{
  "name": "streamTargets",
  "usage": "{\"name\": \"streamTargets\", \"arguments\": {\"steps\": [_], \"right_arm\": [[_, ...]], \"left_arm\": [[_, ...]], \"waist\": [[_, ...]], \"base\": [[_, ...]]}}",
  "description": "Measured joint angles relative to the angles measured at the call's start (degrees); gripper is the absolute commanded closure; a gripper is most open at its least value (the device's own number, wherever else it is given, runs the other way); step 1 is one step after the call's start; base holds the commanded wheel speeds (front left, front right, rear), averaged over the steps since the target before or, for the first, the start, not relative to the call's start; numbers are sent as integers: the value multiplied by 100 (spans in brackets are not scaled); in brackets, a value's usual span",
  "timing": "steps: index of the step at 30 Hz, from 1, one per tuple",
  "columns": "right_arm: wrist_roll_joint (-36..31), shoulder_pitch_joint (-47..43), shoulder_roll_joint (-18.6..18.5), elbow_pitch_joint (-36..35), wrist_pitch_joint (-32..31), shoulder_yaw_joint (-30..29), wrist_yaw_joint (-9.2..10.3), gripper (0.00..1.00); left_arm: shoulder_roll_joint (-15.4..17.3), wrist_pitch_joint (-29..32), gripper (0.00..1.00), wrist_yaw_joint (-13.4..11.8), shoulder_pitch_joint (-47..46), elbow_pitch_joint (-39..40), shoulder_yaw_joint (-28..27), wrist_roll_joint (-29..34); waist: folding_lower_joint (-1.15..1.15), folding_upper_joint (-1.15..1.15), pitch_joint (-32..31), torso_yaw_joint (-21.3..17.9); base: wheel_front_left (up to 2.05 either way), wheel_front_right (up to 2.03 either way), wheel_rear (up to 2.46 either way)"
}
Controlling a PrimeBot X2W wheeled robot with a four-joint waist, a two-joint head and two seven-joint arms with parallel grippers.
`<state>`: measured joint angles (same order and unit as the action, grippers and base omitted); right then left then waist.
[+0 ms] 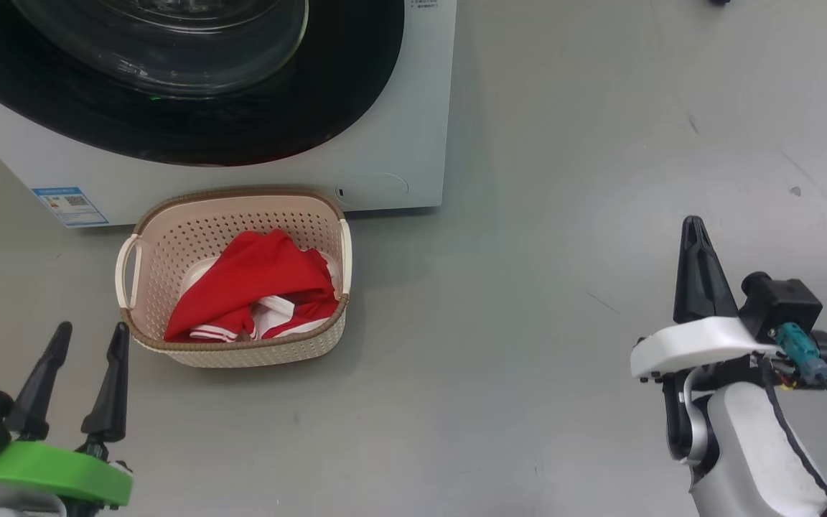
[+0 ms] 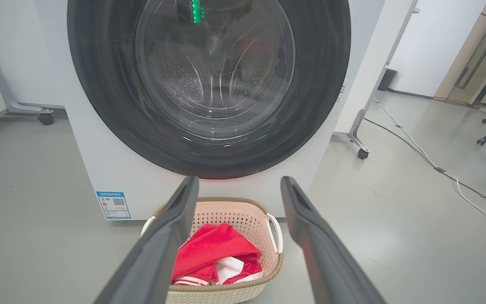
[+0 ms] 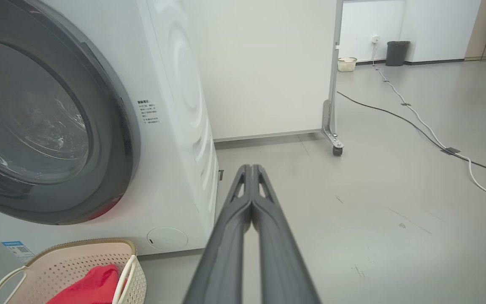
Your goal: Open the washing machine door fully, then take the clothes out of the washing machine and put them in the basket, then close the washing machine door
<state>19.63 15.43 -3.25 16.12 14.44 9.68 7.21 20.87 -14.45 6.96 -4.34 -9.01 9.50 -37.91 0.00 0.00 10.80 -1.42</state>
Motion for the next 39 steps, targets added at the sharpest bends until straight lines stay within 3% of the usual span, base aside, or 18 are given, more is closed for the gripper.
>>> {"name": "streamTargets", "arguments": {"steps": [3,4,5,6,39], "right_arm": [[-1,-287,4,-145,0,51,0,100],[-1,-381,5,-189,0,103,0,78],[-2,-474,8,-230,0,154,0,13],[-5,-562,25,-288,0,160,0,0],[-265,-1488,60,-1120,0,202,0,0]], "left_arm": [[-77,1,0,0,172,-119,27,-40],[-78,1,0,0,204,-129,27,-40],[-78,1,0,0,213,-131,27,-40],[-78,1,0,0,212,-130,26,-38],[-286,1,0,0,214,35,-274,366]], "waist": [[0,0,-76,-49],[0,0,-100,-60],[0,0,-118,-70],[0,0,-131,-77],[0,0,-165,37]], "base": [[0,0,0],[0,0,0],[0,0,0],[0,0,0],[0,0,0]]}}
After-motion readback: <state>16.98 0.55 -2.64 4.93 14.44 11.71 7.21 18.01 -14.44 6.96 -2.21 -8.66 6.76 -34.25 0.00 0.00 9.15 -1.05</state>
